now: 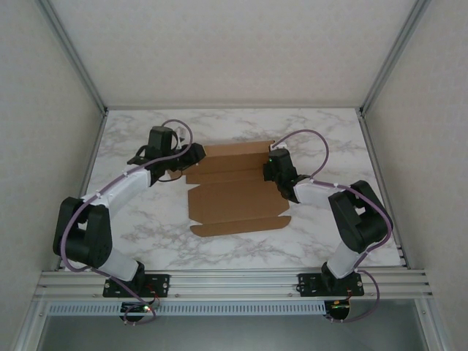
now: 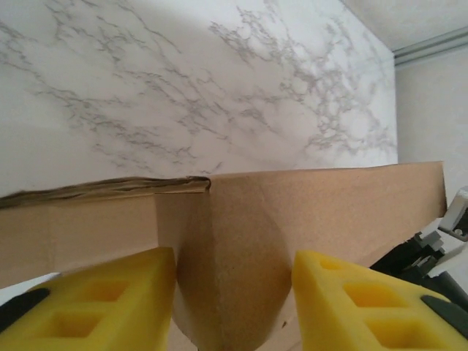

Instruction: Fold the paper box

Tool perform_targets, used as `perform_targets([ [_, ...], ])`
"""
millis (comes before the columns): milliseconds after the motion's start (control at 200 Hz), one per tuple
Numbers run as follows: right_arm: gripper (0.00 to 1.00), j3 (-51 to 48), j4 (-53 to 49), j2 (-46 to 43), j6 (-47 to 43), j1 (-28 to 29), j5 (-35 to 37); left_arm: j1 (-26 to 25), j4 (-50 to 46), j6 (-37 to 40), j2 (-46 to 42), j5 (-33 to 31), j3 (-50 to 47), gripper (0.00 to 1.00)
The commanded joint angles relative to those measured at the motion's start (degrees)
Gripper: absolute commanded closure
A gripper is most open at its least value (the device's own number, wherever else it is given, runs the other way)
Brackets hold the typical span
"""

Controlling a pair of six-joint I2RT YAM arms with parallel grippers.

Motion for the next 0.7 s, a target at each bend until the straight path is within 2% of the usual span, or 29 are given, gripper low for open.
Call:
perform_targets([
  [0,0.98,-0.7,-6.7,3.0,2.1,-0.1,-3.6,-0.3,9.0,-4.1,-0.3,3.2,-1.5,0.62],
  [130,0.99,-0.8,-6.9,2.8,2.2,0.0,-3.0,0.2,11.5,-5.0,-0.2,3.0,-2.9,0.72],
  [220,1.0,-1.0,-7.1,2.5,2.6,-0.1,-2.2,0.8,11.9,-5.2,-0.1,2.7,-3.1,0.74],
  [265,1.0,-1.0,-7.3,2.4,2.7,-0.2,-1.8,1.2,11.4,-4.8,-0.1,2.5,-3.0,0.72],
  [345,1.0,-0.9,-8.2,2.1,3.1,-0.3,-0.2,1.9,8.7,-3.4,-0.9,0.4,-2.6,0.56],
  [401,1.0,-0.8,-9.0,1.9,3.6,-0.6,1.1,2.5,5.6,-2.0,-2.2,-2.3,-2.5,0.51],
  [536,1.0,-0.6,-9.8,1.7,4.6,-1.9,1.3,2.7,-0.2,1.9,-7.8,-8.6,-4.5,0.52],
  [696,1.0,-0.5,-9.5,2.0,4.6,-2.1,0.6,3.0,-1.8,4.6,-12.3,-11.2,-8.3,0.52],
])
